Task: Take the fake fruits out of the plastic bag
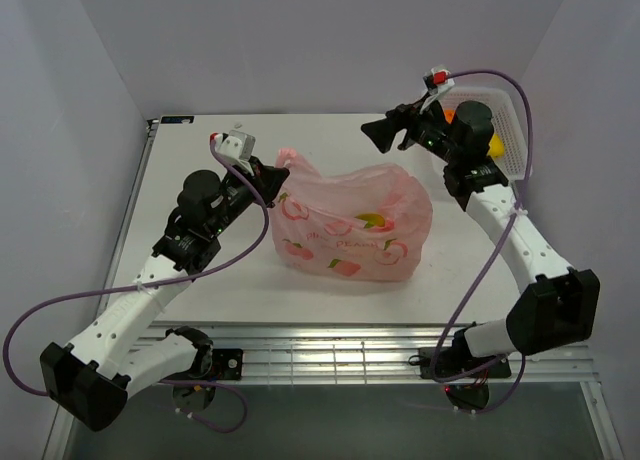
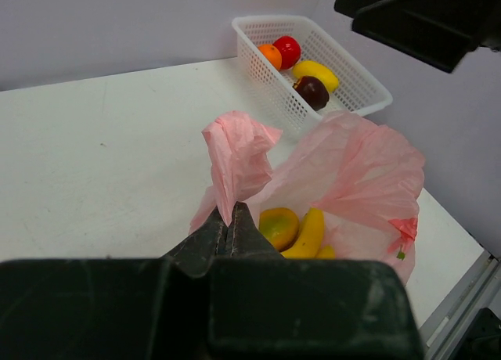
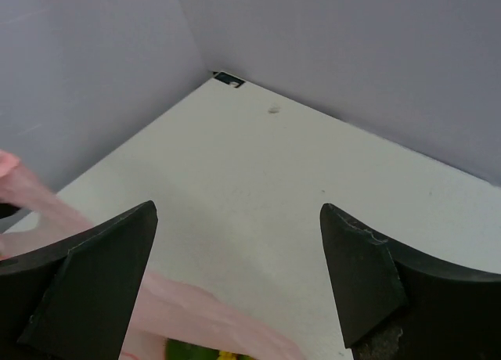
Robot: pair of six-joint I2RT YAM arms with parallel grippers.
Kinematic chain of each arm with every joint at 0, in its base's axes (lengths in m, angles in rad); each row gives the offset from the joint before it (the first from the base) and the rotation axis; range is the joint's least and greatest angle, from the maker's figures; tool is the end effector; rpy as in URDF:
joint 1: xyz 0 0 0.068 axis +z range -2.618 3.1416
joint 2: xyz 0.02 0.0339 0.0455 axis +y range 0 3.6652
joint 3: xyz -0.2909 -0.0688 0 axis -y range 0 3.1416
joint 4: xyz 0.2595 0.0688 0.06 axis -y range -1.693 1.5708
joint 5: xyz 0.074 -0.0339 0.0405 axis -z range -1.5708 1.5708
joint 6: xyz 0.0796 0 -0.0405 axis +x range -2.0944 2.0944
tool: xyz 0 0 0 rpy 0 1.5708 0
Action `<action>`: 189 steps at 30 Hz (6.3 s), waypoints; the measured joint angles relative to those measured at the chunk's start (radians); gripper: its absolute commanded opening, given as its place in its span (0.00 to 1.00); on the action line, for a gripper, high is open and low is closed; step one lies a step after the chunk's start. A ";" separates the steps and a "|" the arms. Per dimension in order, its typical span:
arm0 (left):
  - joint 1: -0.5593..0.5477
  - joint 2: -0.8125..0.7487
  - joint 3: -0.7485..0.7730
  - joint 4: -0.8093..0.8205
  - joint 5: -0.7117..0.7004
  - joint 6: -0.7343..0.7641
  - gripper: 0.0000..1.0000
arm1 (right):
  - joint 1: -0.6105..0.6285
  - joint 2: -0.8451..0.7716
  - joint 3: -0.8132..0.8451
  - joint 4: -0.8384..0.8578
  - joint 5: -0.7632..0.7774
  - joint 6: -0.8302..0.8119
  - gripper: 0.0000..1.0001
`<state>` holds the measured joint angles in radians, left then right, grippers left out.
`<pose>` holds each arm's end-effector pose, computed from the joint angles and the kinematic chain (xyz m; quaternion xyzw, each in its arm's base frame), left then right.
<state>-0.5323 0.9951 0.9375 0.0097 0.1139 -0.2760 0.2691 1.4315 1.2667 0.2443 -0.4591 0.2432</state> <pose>0.2341 -0.1484 0.3951 0.1313 0.7117 -0.3088 0.6172 0.3669 0.1378 0.4297 -0.1757 0.6584 0.3306 0.6529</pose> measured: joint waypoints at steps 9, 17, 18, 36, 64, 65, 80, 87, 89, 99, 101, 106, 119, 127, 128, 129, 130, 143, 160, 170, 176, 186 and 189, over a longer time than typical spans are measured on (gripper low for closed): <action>0.000 0.011 0.000 0.020 0.013 -0.020 0.00 | 0.185 -0.187 -0.208 -0.090 -0.192 0.071 0.90; -0.002 0.011 -0.001 0.038 0.072 -0.054 0.00 | 0.299 -0.109 -0.250 -0.325 -0.181 0.071 0.90; -0.005 0.011 -0.003 0.043 0.080 -0.058 0.00 | 0.303 -0.095 -0.249 -0.334 -0.163 0.076 0.90; -0.036 0.021 -0.015 0.051 0.141 -0.085 0.00 | 0.529 0.237 -0.175 -0.309 0.425 0.157 0.90; -0.071 -0.026 -0.032 0.074 0.124 -0.083 0.00 | 0.435 0.035 -0.249 -0.413 0.504 0.273 0.90; -0.074 -0.028 -0.032 0.074 0.124 -0.083 0.00 | 0.434 0.043 -0.249 -0.430 0.513 0.264 0.90; -0.084 -0.028 -0.034 0.065 0.113 -0.071 0.00 | 0.514 0.051 -0.248 -0.652 0.532 -0.234 0.90; -0.085 -0.018 -0.034 0.050 0.111 -0.064 0.00 | 0.587 0.055 -0.248 -0.678 0.484 -0.419 0.90; -0.085 -0.017 -0.034 0.048 0.112 -0.064 0.00 | 0.587 0.079 -0.245 -0.673 0.504 -0.439 0.90; -0.086 -0.004 -0.035 0.038 0.109 -0.057 0.00 | 0.586 0.280 -0.216 -0.655 0.697 -0.423 0.90; -0.086 -0.004 -0.035 0.039 0.106 -0.055 0.00 | 0.586 0.290 -0.216 -0.657 0.711 -0.422 0.60; -0.086 -0.004 -0.035 0.046 0.102 -0.054 0.00 | 0.584 0.273 -0.218 -0.664 0.753 -0.405 0.16; -0.086 -0.004 -0.035 0.073 0.085 -0.057 0.00 | 0.579 -0.216 -0.254 -0.610 0.447 -0.531 0.08; -0.086 -0.004 -0.035 0.073 0.072 -0.058 0.00 | 0.566 -0.425 -0.328 -0.510 0.200 -0.606 0.08; -0.086 -0.004 -0.035 0.073 0.069 -0.058 0.00 | 0.561 -0.433 -0.328 -0.496 0.193 -0.605 0.08; -0.086 -0.004 -0.035 0.073 0.068 -0.058 0.00 | 0.555 -0.442 -0.327 -0.474 0.186 -0.603 0.08; -0.086 -0.004 -0.035 0.073 0.065 -0.058 0.00 | 0.552 -0.449 -0.326 -0.452 0.182 -0.599 0.08; -0.086 -0.002 -0.035 0.072 0.051 -0.054 0.00 | 0.371 -0.481 -0.331 0.087 0.546 -0.343 0.08; -0.086 0.033 -0.024 0.047 0.027 -0.002 0.00 | -0.011 0.005 -0.090 0.226 0.831 -0.288 0.24; -0.086 0.033 0.006 0.037 0.013 0.026 0.00 | -0.050 0.272 0.021 0.343 1.138 -0.503 0.36; -0.086 0.043 0.014 0.029 0.002 0.029 0.00 | -0.001 0.397 0.019 0.570 1.270 -0.783 0.35; -0.086 0.062 0.014 0.026 0.001 0.028 0.00 | 0.010 0.540 0.076 0.594 1.244 -0.842 0.37; -0.086 0.062 0.014 0.025 -0.001 0.025 0.00 | -0.040 0.622 0.154 0.547 1.217 -0.824 0.42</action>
<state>-0.6186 1.0573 0.9520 0.0345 0.1127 -0.2508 0.2287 2.0533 1.4212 0.7910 0.7578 -0.5808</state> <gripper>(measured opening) 0.022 0.735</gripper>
